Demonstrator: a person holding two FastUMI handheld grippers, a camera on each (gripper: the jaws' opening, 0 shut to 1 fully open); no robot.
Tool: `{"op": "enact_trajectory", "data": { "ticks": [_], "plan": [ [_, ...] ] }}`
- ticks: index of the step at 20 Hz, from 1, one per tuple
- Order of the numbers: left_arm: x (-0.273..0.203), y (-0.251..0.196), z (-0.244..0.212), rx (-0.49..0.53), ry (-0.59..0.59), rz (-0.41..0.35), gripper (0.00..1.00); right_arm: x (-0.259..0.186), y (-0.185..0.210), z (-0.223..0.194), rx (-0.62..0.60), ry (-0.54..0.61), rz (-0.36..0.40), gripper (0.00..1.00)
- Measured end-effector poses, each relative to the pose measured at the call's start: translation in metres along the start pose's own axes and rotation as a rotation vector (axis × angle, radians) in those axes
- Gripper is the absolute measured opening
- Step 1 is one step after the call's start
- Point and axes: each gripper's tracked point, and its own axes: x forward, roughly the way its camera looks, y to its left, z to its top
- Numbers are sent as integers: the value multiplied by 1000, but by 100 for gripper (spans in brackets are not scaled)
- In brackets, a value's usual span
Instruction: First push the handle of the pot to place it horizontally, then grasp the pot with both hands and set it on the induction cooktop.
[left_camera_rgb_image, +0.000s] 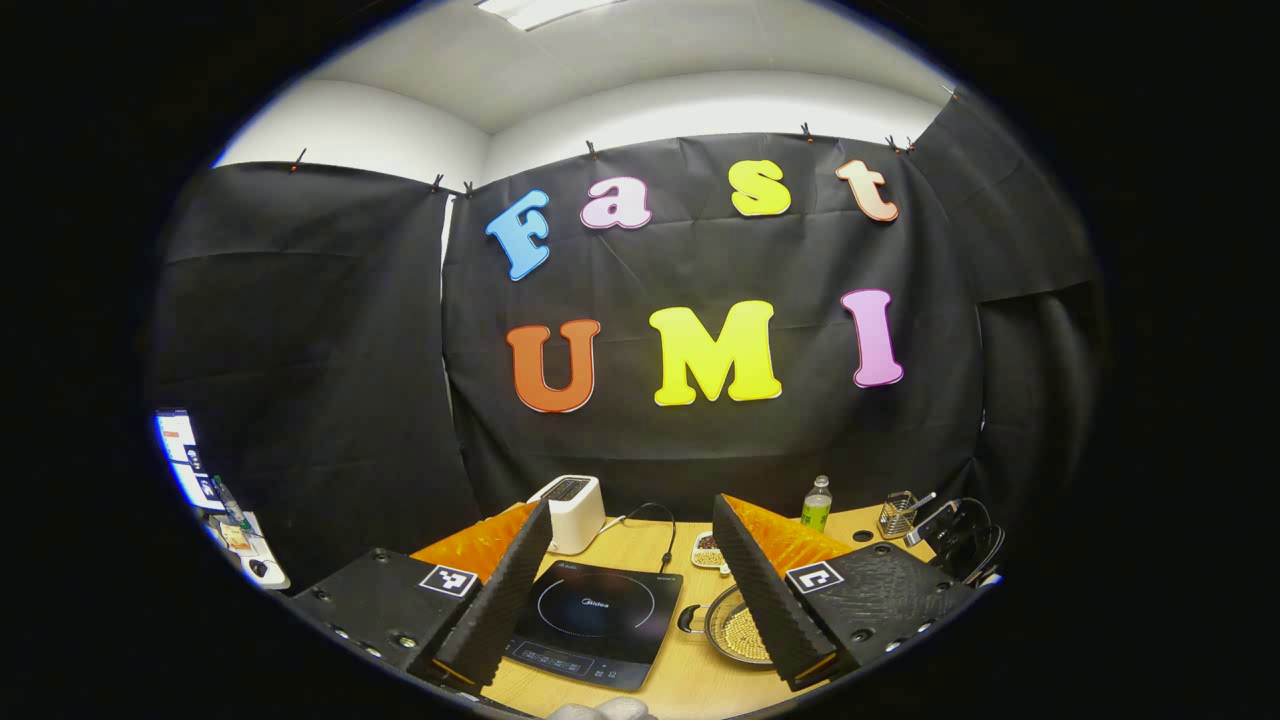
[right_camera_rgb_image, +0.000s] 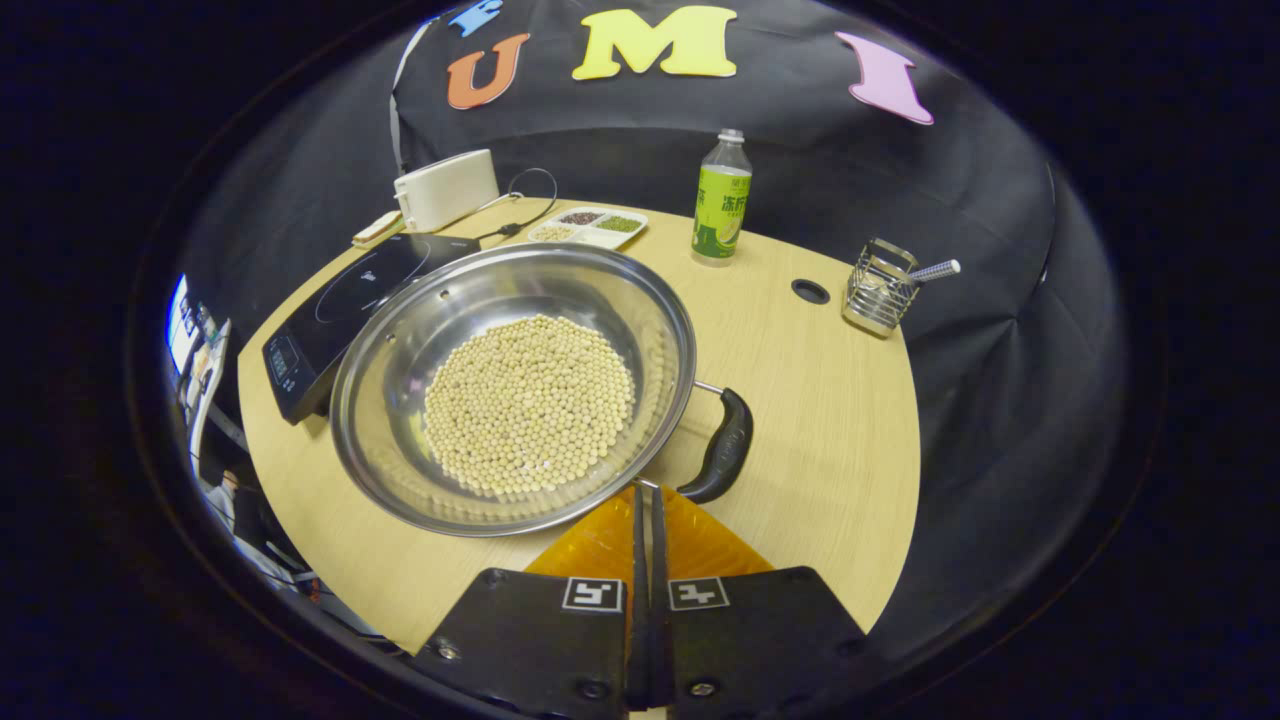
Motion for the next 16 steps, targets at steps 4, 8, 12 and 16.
{"op": "enact_trajectory", "data": {
  "ticks": [4,8,12,16],
  "plan": [
    [-3,2,-2,4,4,-13,96,-7,-2,0,27,-11,-32,4],
    [-1,10,-5,6,7,-55,96,-30,3,-1,64,-38,-83,4],
    [0,19,-13,2,6,-129,96,-63,14,-5,143,-80,-137,4],
    [-4,28,-28,-11,21,-214,96,-102,27,-16,223,-128,-190,6]
  ]
}}
